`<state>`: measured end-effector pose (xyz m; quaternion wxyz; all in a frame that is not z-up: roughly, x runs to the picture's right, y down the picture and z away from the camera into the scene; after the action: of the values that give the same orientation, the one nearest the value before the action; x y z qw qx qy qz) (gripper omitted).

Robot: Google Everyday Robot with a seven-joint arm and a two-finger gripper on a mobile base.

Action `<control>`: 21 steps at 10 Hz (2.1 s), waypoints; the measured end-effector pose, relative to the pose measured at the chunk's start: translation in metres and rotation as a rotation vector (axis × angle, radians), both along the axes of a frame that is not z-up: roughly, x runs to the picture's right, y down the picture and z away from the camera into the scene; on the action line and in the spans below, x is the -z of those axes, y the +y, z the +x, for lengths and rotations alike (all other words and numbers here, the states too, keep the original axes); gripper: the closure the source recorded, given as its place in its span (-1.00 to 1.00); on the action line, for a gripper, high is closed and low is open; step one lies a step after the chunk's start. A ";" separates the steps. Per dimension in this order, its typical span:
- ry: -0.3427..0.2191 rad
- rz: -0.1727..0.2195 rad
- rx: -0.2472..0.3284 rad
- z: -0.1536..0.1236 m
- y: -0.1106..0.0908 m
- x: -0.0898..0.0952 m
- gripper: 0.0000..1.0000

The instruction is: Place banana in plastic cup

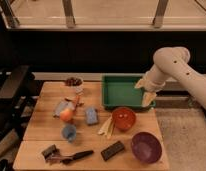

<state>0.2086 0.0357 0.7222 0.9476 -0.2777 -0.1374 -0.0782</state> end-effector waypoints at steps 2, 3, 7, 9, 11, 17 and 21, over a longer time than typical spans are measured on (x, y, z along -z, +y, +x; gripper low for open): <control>-0.066 0.021 0.080 -0.025 -0.006 -0.006 -0.36; -0.094 0.026 0.106 -0.039 -0.010 -0.010 -0.36; -0.188 0.003 0.199 -0.101 0.001 -0.020 -0.36; -0.216 -0.033 0.216 -0.116 0.015 -0.025 -0.36; -0.225 -0.076 0.180 -0.128 0.028 -0.031 -0.36; -0.246 -0.210 0.070 -0.147 0.080 -0.041 -0.36; -0.247 -0.245 0.007 -0.149 0.093 -0.042 -0.36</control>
<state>0.0594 0.1289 0.7643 0.8823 -0.3798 -0.2601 -0.0978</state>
